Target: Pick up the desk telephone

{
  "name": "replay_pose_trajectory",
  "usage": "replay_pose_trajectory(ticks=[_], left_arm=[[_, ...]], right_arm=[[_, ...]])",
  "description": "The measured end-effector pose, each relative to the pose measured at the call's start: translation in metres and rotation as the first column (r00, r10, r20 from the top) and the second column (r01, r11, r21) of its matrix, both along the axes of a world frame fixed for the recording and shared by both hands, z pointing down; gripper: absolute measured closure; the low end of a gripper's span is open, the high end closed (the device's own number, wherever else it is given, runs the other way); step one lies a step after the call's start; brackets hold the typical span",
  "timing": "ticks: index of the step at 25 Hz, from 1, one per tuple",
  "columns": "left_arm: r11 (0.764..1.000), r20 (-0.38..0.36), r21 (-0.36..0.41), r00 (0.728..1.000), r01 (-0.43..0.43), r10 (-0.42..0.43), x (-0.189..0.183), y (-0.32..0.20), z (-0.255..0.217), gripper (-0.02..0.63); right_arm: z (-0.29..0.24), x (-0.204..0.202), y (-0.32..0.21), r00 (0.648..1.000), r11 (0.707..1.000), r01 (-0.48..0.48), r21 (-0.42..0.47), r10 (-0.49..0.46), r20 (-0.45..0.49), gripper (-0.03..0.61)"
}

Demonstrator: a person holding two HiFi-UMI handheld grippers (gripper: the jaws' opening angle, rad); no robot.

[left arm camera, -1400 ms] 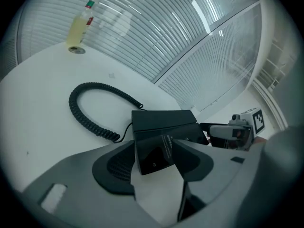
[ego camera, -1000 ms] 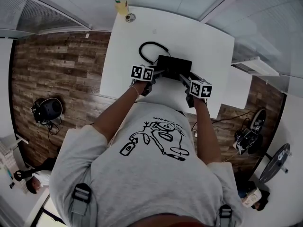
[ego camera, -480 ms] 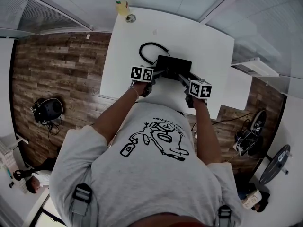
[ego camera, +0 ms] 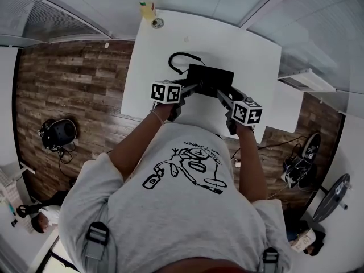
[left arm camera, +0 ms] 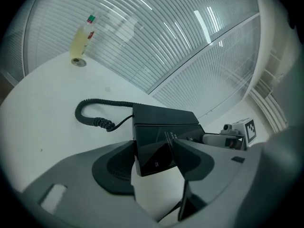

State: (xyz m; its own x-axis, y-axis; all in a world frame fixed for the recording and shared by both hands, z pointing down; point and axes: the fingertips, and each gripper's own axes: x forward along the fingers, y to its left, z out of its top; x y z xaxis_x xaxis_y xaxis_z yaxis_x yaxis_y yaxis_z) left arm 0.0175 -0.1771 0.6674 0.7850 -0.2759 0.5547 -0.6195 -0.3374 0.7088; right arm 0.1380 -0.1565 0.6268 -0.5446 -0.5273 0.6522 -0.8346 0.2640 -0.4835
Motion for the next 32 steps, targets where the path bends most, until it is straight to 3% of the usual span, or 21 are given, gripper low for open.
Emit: replay_pose_trajectory(ticks=[14, 23, 32], left_arm=[[0.995, -0.05, 0.092, 0.998, 0.042, -0.037, -0.013, 0.012, -0.119, 0.371], [0.978, -0.064, 0.206, 0.997, 0.044, -0.032, -0.028, 0.021, -0.209, 0.371], [0.962, -0.068, 0.267, 0.997, 0.057, -0.041, -0.039, 0.029, -0.253, 0.371]], right_arm=[[-0.124, -0.011, 0.013, 1.0, 0.996, 0.008, 0.091, -0.008, 0.007, 0.342], [-0.208, -0.025, 0.026, 1.0, 0.98, 0.014, 0.196, -0.016, 0.007, 0.342], [-0.251, -0.035, 0.034, 1.0, 0.967, 0.021, 0.254, -0.025, 0.014, 0.341]])
